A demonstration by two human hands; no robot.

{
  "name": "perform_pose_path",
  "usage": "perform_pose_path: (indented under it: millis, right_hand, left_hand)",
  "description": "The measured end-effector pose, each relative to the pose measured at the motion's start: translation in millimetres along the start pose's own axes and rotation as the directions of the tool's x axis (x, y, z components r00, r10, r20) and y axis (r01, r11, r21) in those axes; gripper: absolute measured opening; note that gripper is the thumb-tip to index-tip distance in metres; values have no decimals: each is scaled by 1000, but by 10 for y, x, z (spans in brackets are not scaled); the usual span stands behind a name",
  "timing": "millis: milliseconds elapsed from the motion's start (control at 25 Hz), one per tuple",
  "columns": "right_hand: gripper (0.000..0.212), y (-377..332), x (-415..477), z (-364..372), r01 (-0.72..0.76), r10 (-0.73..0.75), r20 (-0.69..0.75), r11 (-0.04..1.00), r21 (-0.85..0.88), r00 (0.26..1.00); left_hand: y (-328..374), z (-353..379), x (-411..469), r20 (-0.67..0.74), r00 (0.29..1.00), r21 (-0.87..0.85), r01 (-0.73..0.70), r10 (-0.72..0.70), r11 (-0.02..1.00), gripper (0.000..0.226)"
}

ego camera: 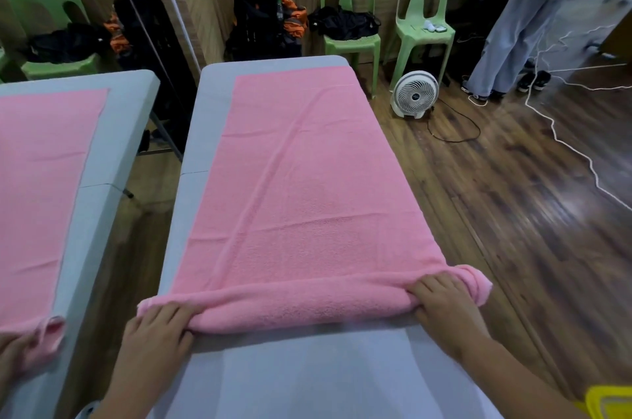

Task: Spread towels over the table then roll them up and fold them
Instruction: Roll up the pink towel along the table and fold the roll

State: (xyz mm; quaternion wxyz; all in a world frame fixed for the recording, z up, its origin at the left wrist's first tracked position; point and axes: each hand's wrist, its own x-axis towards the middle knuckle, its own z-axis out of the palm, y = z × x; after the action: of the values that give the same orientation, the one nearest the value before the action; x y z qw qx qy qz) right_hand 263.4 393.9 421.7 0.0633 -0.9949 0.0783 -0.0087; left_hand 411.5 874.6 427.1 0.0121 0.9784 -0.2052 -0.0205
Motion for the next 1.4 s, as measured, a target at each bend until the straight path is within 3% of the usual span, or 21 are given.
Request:
perform_pose_path:
  millis: [160, 240, 320, 400, 560, 680, 760, 840, 920, 1080, 1160, 1240, 1400]
  right_hand:
    - [10, 19, -142, -93, 109, -109, 28, 994, 9, 994]
    - [12, 104, -269, -120, 158, -160, 101, 987, 19, 982]
    - [18, 217, -212, -148, 119, -125, 174, 992, 46, 977]
    - [20, 305, 14, -195, 46, -55, 192, 998, 51, 980]
    - [23, 286, 385, -105, -47, 49, 30, 996, -70, 998]
    - [27, 158, 394, -53, -28, 39, 90, 992, -122, 995]
    - [32, 101, 496, -62, -15, 17, 43, 999, -50, 999]
    - [30, 38, 811, -46, -3, 6, -29, 996, 91, 1000]
    - [44, -39, 1237, 46, -20, 26, -30, 980, 197, 999]
    - [81, -39, 1741, 485, -65, 64, 10, 993, 98, 998]
    - [76, -14, 1752, 623, -110, 112, -28, 992, 67, 993]
    - [71, -40, 1746, 622, -113, 114, -11, 989, 92, 993]
    - [72, -57, 1741, 612, -76, 73, 27, 987, 141, 997]
  left_hand:
    - [-2, -67, -275, -103, 994, -68, -35, 28, 997, 23]
    - [-18, -97, -441, -132, 986, -78, -109, 98, 991, 16]
    - [-41, -186, -394, -127, 985, -73, -130, 120, 989, 15]
    - [-84, -267, -139, -119, 987, -40, -110, 104, 993, 19]
    - [-204, -210, 222, 41, 999, 79, -11, 8, 997, 39]
    - [-204, -97, 161, 115, 993, 66, 18, -26, 998, 50]
    - [-134, -136, 330, 84, 996, -19, 38, -36, 999, 59]
    - [-36, -96, 765, 5, 999, -113, -34, 35, 993, 66]
    - [132, 19, 1291, -38, 992, -185, -122, 117, 975, 68]
    - [279, 393, 1919, -51, 995, -200, -96, 87, 975, 74]
    - [154, 504, 1987, -70, 996, -143, -57, 47, 988, 74]
    - [-10, 519, 1958, 17, 1000, -127, -4, 6, 992, 76]
    - [-243, 537, 1775, 93, 995, -206, 44, -25, 978, 81]
